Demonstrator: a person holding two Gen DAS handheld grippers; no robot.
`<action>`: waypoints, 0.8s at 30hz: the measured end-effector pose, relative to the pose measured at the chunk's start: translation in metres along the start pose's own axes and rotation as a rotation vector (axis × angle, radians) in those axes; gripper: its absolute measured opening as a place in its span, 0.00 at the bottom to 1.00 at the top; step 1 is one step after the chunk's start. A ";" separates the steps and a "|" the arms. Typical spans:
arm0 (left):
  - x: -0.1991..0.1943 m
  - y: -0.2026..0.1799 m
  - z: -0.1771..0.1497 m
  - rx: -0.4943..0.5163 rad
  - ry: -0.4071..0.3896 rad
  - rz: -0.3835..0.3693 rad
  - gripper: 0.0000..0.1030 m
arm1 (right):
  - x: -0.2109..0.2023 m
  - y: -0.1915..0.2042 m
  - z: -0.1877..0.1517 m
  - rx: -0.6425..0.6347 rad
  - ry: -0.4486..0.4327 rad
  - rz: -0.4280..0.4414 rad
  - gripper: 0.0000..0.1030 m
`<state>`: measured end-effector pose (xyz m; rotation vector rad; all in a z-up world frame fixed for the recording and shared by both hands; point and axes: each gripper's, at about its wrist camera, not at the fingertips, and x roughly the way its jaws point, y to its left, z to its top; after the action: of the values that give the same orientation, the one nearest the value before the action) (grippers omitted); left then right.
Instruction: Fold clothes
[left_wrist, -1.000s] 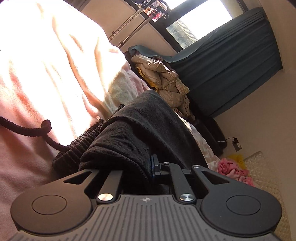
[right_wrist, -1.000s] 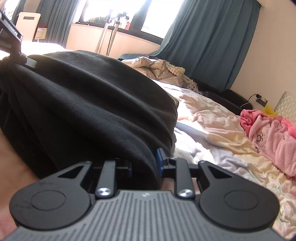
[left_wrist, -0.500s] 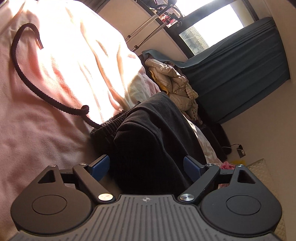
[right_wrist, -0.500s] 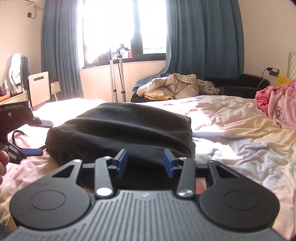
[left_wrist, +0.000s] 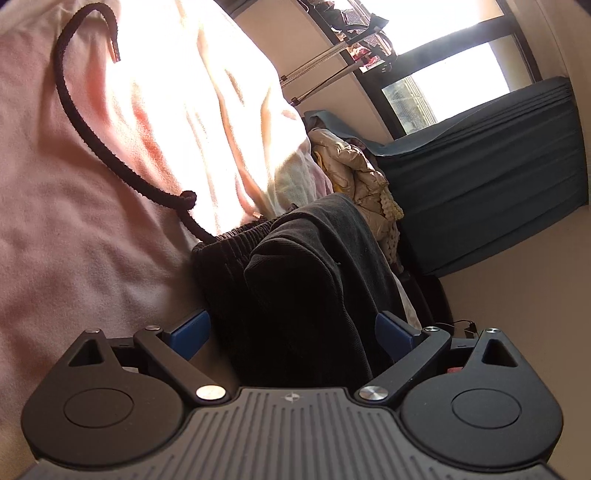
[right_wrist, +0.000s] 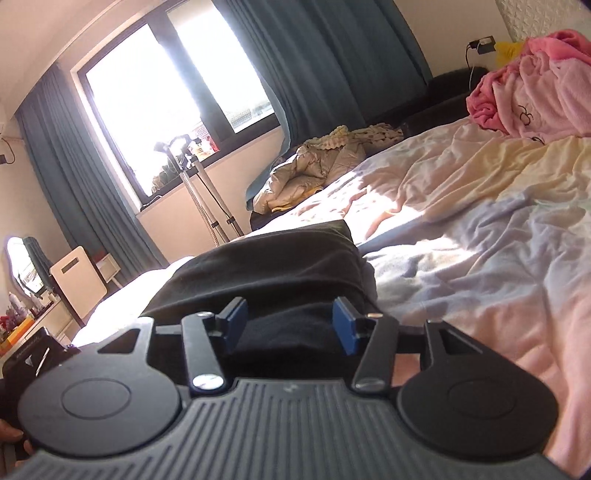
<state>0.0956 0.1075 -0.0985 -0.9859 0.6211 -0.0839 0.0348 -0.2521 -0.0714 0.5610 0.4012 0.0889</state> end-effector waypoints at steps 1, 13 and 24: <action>0.003 0.002 0.000 -0.012 0.015 -0.001 0.94 | 0.002 -0.007 0.000 0.052 0.011 -0.002 0.52; 0.035 0.028 -0.002 -0.156 0.103 -0.014 0.94 | 0.015 -0.070 -0.012 0.528 0.048 -0.009 0.60; 0.055 0.035 0.004 -0.214 0.039 -0.081 0.96 | 0.054 -0.085 -0.010 0.604 0.087 0.057 0.77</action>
<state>0.1361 0.1117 -0.1498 -1.2192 0.6353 -0.1102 0.0783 -0.3091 -0.1430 1.1678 0.4991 0.0451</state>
